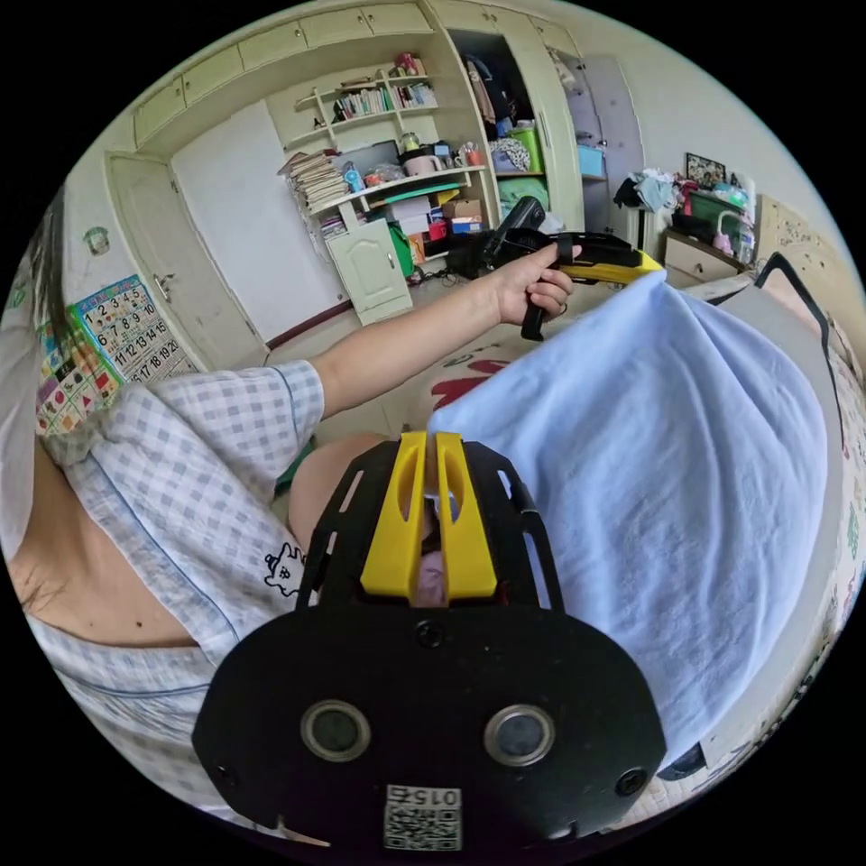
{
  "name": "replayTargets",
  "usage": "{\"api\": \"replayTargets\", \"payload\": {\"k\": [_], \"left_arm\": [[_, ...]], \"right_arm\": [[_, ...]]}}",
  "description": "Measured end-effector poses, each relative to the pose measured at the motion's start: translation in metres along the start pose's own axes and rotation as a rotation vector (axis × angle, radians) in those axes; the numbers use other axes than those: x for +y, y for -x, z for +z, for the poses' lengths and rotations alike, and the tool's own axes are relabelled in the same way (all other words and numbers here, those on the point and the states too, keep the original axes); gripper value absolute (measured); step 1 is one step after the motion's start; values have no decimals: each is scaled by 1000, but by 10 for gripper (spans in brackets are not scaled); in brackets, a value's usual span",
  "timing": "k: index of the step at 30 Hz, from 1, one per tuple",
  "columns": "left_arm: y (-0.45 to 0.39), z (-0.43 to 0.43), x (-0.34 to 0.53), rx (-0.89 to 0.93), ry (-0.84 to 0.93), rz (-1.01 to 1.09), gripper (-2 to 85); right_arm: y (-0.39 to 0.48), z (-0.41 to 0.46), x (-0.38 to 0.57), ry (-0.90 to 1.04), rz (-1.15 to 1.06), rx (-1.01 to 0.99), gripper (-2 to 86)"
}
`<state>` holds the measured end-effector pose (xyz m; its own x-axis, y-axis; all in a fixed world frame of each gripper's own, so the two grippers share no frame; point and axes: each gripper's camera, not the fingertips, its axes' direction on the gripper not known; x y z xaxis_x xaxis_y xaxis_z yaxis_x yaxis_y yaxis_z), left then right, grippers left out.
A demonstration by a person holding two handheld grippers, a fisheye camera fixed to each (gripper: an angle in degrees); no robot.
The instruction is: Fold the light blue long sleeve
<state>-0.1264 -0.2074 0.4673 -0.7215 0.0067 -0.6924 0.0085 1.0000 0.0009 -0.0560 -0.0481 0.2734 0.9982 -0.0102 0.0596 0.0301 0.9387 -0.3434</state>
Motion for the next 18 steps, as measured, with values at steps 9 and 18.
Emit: {"api": "replayTargets", "payload": {"k": [9,18], "left_arm": [[30,-13,16,-17,-30,-108,60],[2,10,3,26,9,-82,88]], "right_arm": [[5,53,-15,102,-3,60,4],[29,88,-28,151,-104,194,10]]}}
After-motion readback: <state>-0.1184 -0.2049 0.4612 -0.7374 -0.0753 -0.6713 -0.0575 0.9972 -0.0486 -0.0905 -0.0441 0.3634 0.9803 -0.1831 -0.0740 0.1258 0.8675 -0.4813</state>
